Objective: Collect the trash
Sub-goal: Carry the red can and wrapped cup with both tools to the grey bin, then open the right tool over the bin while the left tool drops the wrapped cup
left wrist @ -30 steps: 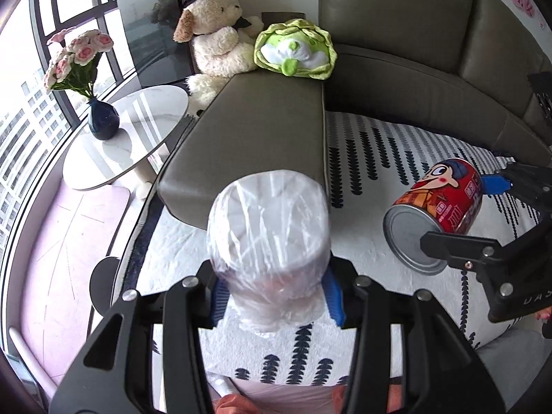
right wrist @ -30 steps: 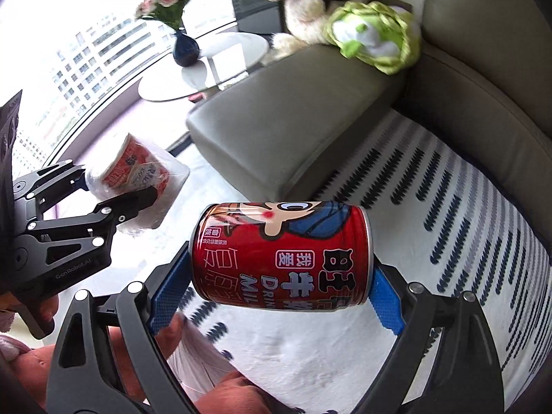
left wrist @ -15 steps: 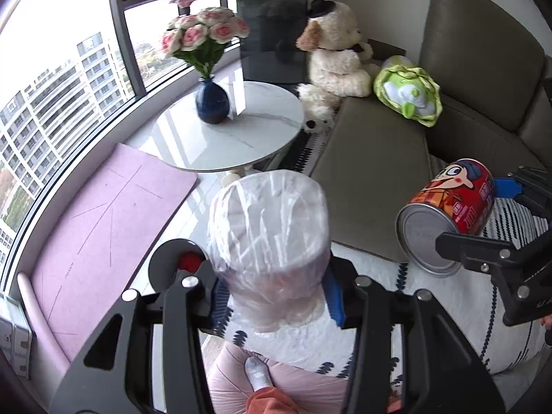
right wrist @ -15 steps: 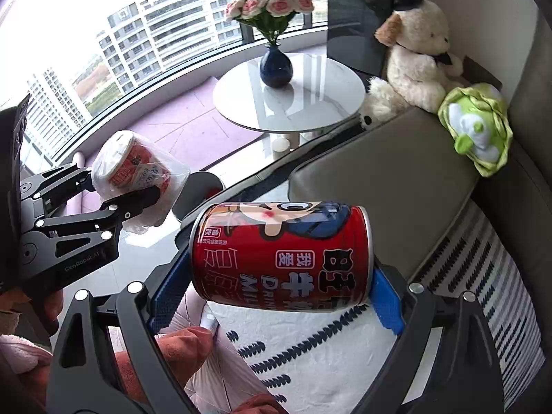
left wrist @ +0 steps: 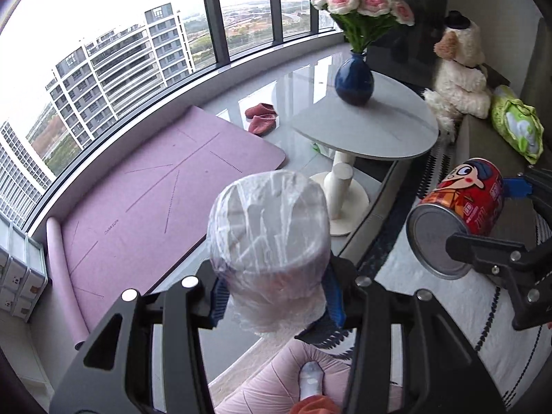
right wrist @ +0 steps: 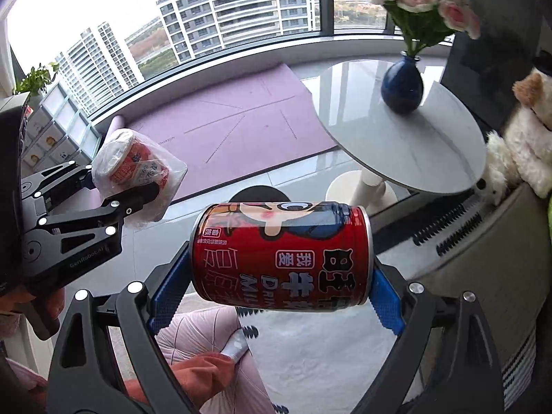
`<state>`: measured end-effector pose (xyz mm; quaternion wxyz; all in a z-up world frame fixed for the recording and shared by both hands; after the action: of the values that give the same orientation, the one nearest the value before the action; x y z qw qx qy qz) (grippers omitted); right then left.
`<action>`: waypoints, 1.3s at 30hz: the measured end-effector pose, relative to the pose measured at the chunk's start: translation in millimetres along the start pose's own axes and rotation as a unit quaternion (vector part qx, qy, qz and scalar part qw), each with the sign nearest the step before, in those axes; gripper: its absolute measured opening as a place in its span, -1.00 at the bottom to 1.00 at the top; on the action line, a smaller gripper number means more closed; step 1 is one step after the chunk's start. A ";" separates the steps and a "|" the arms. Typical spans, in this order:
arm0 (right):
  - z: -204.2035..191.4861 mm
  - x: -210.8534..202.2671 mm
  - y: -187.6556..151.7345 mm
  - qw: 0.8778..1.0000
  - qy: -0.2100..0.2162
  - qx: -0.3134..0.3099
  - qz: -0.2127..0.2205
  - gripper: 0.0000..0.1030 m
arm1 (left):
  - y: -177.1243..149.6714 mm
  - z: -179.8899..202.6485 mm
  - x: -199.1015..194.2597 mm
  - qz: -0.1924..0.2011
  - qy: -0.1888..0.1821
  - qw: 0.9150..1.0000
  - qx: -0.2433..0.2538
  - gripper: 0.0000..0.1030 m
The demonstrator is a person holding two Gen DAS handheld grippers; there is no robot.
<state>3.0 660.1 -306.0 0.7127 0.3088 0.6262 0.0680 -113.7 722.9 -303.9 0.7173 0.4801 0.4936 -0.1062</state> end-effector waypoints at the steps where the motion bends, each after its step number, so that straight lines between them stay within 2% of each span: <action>1: -8.9 15.6 7.7 1.000 0.004 -0.002 0.001 0.70 | -0.9 -10.1 8.3 -0.001 0.004 1.000 -0.004 -0.11; 10: -71.9 167.6 40.4 0.999 0.029 -0.002 -0.022 0.70 | -26.4 -95.9 98.5 -0.011 0.025 0.999 -0.031 -0.11; 14: -88.9 225.9 42.9 0.999 0.030 -0.007 -0.037 0.70 | -41.4 -116.6 130.0 -0.021 0.030 0.999 -0.033 -0.11; 17: -98.5 253.4 36.7 0.998 0.029 -0.014 -0.058 0.71 | -52.5 -125.1 149.6 -0.031 0.028 0.998 -0.041 -0.11; 21: -105.5 263.8 27.3 0.997 0.030 -0.024 -0.069 0.73 | -57.9 -125.0 165.9 -0.044 0.019 0.998 -0.047 -0.11; 26: -107.5 258.6 34.6 0.997 0.034 -0.029 -0.063 0.79 | -52.0 -118.0 172.1 -0.047 0.005 0.998 -0.042 -0.11; 32: -92.7 254.3 49.7 0.999 0.018 -0.016 -0.047 0.79 | -46.9 -114.4 183.5 -0.046 -0.007 0.998 -0.029 -0.11; 39: -67.0 238.9 47.8 0.999 -0.001 -0.007 -0.038 0.79 | -39.2 -106.9 196.2 -0.040 -0.020 0.999 -0.015 -0.10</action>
<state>3.6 837.7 -485.7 0.7179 0.2799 0.6358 0.0451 -106.9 850.6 -491.3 0.7295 0.4467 0.4996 -0.1369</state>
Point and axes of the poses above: each gripper's, at about its wrist camera, not at the fingertips, and x roughly the way its jaws point, z to its right, y to its top, the point moved 8 cm from there along x, roughly the way its jaws point, and after that the axes turned 10 degrees about -y, right-handed, at the moved point
